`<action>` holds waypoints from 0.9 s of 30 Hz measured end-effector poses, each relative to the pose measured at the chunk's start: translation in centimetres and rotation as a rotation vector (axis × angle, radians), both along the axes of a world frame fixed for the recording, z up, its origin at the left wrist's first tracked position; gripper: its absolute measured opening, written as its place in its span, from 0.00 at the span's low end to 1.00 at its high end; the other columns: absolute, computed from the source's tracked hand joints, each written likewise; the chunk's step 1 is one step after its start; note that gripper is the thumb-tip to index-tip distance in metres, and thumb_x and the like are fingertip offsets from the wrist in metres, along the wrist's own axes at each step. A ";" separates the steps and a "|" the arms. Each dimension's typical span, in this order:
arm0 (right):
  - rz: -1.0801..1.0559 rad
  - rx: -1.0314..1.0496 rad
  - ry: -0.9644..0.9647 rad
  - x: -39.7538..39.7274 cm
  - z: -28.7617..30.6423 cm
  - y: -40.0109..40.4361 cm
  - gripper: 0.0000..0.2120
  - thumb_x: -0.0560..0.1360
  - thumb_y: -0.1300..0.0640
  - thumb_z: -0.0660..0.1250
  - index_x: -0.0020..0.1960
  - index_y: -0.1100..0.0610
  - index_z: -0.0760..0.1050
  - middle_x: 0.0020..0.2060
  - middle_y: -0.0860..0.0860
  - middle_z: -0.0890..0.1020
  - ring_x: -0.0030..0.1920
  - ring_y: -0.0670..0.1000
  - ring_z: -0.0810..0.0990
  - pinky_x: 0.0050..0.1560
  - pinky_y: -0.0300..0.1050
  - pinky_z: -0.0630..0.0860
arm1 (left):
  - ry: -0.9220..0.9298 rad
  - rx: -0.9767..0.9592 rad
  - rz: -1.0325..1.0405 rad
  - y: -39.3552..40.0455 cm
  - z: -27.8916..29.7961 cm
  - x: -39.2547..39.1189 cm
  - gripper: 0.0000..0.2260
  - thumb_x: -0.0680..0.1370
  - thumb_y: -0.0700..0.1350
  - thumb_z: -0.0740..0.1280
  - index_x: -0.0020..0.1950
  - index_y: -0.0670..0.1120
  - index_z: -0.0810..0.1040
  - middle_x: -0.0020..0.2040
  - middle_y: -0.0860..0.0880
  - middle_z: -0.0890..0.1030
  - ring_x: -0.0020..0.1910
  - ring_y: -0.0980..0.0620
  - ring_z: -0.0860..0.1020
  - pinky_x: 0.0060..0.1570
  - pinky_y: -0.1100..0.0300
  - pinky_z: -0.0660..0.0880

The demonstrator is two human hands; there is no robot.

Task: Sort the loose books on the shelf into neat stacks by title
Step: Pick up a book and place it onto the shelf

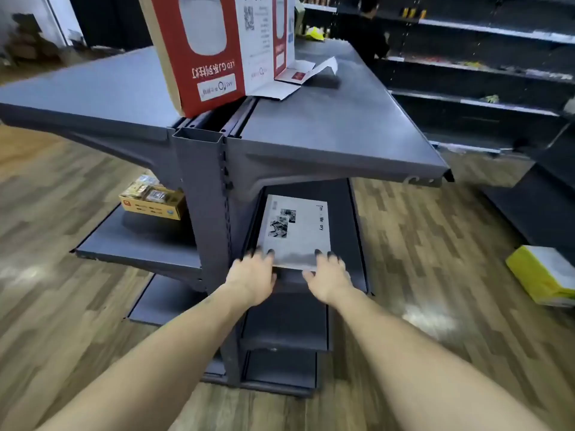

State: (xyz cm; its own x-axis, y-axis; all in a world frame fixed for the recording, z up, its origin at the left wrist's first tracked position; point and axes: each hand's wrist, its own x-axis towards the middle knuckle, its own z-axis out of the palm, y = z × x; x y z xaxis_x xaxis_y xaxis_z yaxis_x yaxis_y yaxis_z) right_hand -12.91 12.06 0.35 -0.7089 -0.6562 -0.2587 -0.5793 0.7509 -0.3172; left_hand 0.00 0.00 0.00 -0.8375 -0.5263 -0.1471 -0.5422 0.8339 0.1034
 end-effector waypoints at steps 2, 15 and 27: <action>-0.003 0.009 0.016 -1.5 -0.9 -0.6 0.28 0.83 0.46 0.56 0.79 0.54 0.55 0.78 0.58 0.56 0.79 0.61 0.50 0.75 0.57 0.58 | 0.004 0.003 0.087 -0.7 -0.5 -1.5 0.24 0.82 0.50 0.55 0.77 0.46 0.56 0.72 0.44 0.63 0.67 0.41 0.68 0.57 0.49 0.71; -0.067 -0.158 0.169 -1.4 -5.6 -0.8 0.23 0.82 0.46 0.58 0.73 0.56 0.68 0.74 0.59 0.64 0.76 0.60 0.59 0.75 0.54 0.59 | 0.130 -0.137 0.235 0.6 -5.7 -3.2 0.24 0.81 0.51 0.50 0.73 0.41 0.62 0.73 0.36 0.63 0.69 0.38 0.66 0.62 0.47 0.69; -0.693 -0.273 -0.272 6.3 -3.9 3.7 0.25 0.80 0.47 0.63 0.68 0.64 0.66 0.62 0.61 0.76 0.57 0.62 0.79 0.46 0.47 0.74 | 0.279 0.124 0.322 6.2 -3.8 4.3 0.15 0.80 0.48 0.58 0.63 0.42 0.67 0.60 0.42 0.68 0.55 0.43 0.72 0.45 0.56 0.72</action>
